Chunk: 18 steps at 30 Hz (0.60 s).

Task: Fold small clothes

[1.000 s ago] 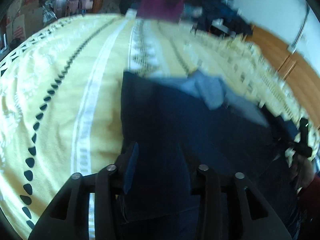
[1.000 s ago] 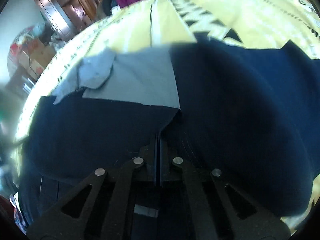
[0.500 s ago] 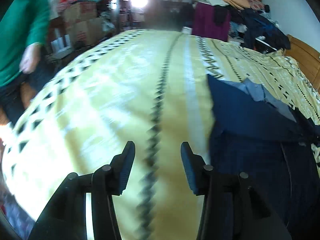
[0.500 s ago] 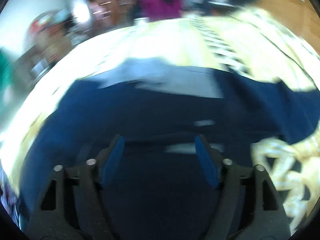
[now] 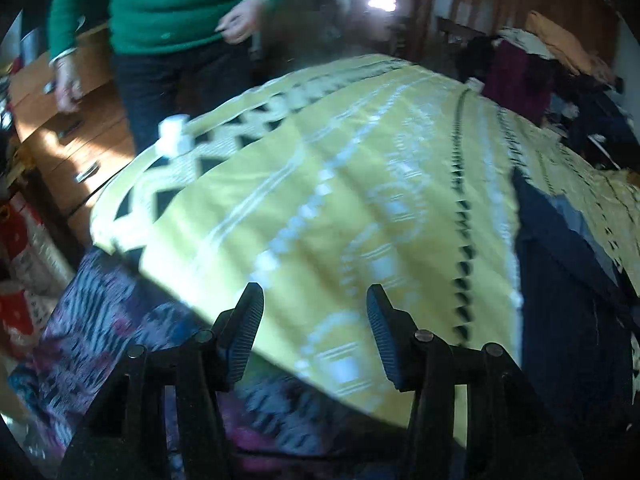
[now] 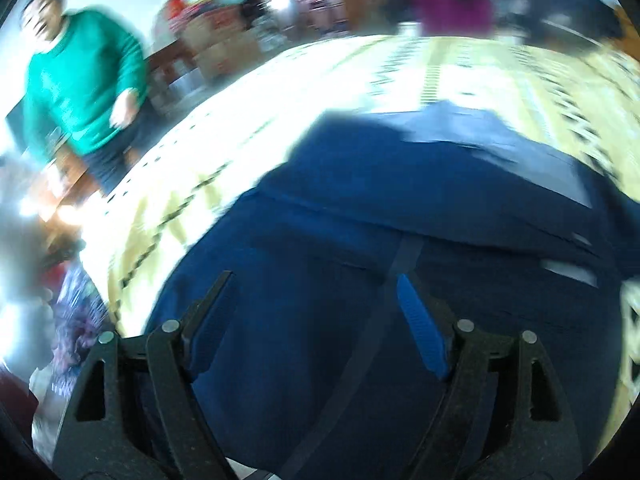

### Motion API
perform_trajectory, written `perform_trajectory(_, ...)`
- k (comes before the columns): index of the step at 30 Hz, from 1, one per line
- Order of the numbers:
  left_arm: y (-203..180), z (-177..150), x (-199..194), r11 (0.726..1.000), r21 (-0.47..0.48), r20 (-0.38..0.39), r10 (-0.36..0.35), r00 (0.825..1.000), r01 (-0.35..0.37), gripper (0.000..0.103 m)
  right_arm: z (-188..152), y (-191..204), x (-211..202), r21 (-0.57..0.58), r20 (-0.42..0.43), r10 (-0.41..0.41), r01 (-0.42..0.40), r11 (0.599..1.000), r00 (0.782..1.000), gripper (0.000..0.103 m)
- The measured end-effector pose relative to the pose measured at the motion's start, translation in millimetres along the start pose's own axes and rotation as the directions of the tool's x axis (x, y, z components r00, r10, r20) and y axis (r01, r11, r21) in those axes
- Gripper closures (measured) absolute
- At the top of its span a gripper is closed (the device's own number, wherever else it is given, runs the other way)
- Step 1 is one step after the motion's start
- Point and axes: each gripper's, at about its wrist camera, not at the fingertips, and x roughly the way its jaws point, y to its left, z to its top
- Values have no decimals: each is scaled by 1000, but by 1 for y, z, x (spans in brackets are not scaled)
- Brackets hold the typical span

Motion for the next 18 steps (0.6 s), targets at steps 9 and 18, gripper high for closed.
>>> perform_trajectory(9, -250, 50, 20, 861, 269, -21, -444, 896, 433, 45, -38, -296, -155, 526, 61, -453, 357, 772, 890, 22)
perform_trajectory(18, -390, 32, 59, 760, 347, -169, -526, 833, 550, 45, -55, -543, -186, 790, -38, -481, 320, 522, 876, 57)
